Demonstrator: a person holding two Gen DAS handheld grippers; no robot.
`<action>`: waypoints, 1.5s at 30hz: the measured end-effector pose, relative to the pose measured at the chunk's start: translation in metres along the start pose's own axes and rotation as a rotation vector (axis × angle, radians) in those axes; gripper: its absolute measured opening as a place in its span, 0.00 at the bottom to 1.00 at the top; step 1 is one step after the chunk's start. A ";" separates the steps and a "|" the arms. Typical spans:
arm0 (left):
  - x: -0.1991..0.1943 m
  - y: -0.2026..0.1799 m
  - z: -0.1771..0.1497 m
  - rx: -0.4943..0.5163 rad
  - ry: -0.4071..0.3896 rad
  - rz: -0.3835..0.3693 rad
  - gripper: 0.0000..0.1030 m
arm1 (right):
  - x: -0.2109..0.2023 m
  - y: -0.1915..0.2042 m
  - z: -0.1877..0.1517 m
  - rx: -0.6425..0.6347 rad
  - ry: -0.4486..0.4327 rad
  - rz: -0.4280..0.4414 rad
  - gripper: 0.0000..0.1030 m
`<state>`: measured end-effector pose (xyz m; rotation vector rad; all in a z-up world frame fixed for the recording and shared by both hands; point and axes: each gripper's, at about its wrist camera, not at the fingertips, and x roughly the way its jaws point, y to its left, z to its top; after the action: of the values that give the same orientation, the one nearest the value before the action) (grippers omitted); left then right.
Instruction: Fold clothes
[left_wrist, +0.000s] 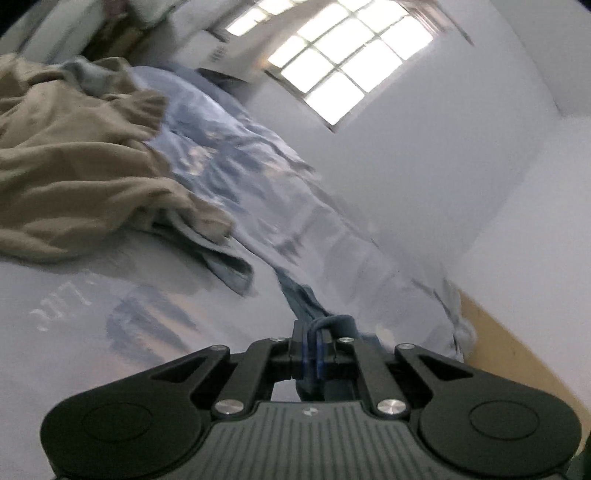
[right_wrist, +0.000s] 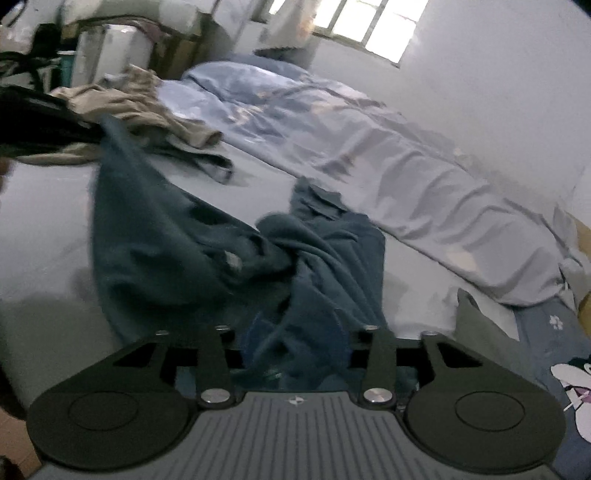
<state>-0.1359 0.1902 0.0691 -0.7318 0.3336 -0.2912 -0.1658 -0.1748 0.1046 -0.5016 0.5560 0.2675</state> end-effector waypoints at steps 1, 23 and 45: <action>-0.001 0.005 0.004 -0.020 -0.021 0.013 0.02 | 0.008 -0.002 0.002 0.002 0.006 0.001 0.48; -0.047 0.070 0.059 -0.120 -0.265 0.275 0.02 | 0.105 0.042 0.035 0.096 0.039 0.130 0.45; -0.023 0.057 0.038 -0.072 -0.123 0.296 0.02 | 0.029 -0.048 -0.036 0.513 0.208 -0.079 0.10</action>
<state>-0.1340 0.2620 0.0606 -0.7561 0.3318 0.0456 -0.1397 -0.2310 0.0799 -0.0518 0.7762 -0.0094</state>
